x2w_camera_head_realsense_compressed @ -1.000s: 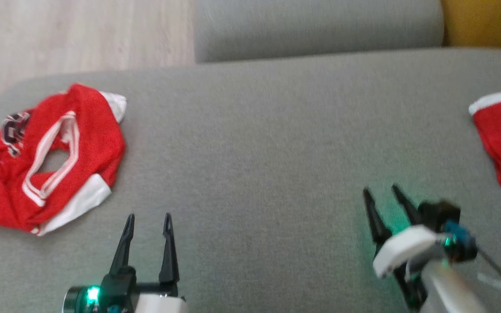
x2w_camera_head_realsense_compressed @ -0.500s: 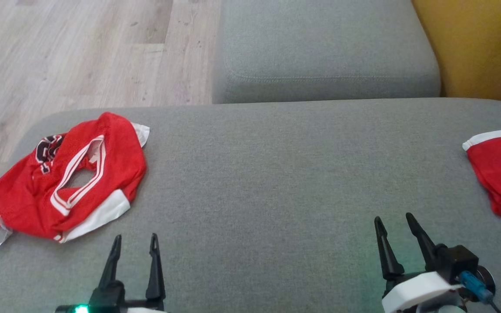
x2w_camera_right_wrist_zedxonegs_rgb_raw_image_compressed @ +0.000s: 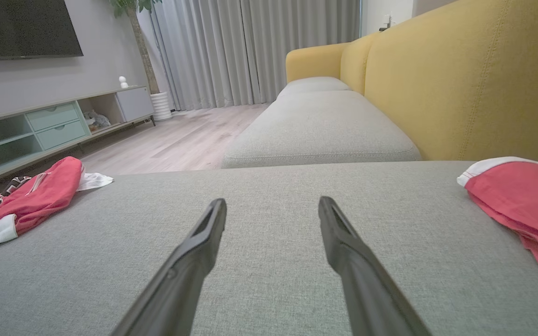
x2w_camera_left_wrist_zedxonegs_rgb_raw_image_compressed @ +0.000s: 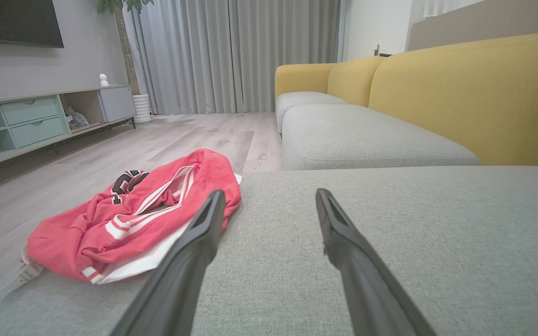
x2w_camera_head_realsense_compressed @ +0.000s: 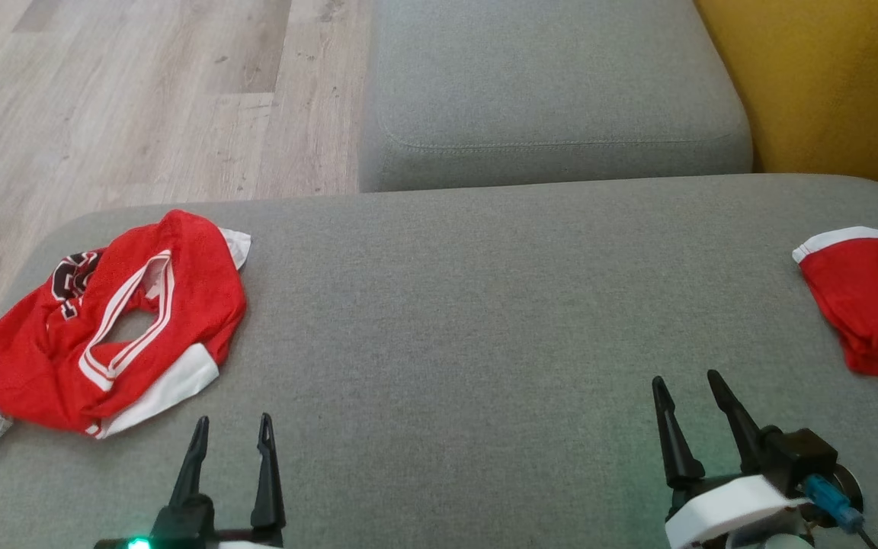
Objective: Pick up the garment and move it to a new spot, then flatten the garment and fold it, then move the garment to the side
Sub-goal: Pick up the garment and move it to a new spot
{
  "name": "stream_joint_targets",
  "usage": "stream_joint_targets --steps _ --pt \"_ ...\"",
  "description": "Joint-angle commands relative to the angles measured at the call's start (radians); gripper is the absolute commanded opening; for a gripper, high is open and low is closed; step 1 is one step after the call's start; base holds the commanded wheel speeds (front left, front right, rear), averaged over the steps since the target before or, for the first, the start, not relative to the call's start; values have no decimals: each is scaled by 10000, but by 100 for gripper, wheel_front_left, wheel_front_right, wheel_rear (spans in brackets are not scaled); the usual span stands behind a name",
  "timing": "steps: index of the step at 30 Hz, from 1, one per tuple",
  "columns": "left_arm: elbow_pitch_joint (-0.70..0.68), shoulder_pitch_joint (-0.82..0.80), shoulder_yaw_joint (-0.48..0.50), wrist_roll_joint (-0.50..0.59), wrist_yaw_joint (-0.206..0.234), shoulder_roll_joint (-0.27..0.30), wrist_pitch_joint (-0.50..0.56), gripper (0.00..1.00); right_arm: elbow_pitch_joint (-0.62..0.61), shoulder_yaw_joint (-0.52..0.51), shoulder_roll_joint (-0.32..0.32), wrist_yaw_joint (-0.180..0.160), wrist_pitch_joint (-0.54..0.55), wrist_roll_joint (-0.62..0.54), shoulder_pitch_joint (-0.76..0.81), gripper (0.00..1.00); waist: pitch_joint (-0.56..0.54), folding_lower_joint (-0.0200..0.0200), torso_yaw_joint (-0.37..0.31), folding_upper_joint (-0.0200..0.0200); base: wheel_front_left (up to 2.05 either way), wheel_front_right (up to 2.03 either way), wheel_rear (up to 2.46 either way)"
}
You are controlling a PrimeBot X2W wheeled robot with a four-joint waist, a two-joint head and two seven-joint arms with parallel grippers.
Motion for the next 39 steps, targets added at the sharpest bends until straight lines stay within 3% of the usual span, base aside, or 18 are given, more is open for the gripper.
stream_joint_targets --steps 1,11,16,22,31,39 --pt "-346 -398 416 132 3 -26 -51 100 -356 268 -20 -7 -137 80 -176 100 -14 0 -7 -1 0 0 0" --pt "-397 -450 769 228 -132 -27 -51 100 -298 360 -19 -7 -137 137 -171 100 -63 0 -40 -1 0 0 0" --pt "-404 -454 683 313 -129 -27 -51 100 -275 258 -19 -7 -137 198 -54 100 -103 0 290 -1 0 0 0" --pt "-376 -445 737 445 -128 -22 -51 100 -240 369 -19 -7 -137 362 72 100 -151 0 1372 -1 0 0 0" --pt "-491 -252 1070 608 -198 189 -51 100 -254 491 -19 -7 -137 774 37 100 -127 0 3725 -1 0 0 0" --pt "-1131 -159 1936 360 184 166 -51 100 -84 1024 -18 -7 -137 591 -668 100 618 0 4471 -1 0 0 0"
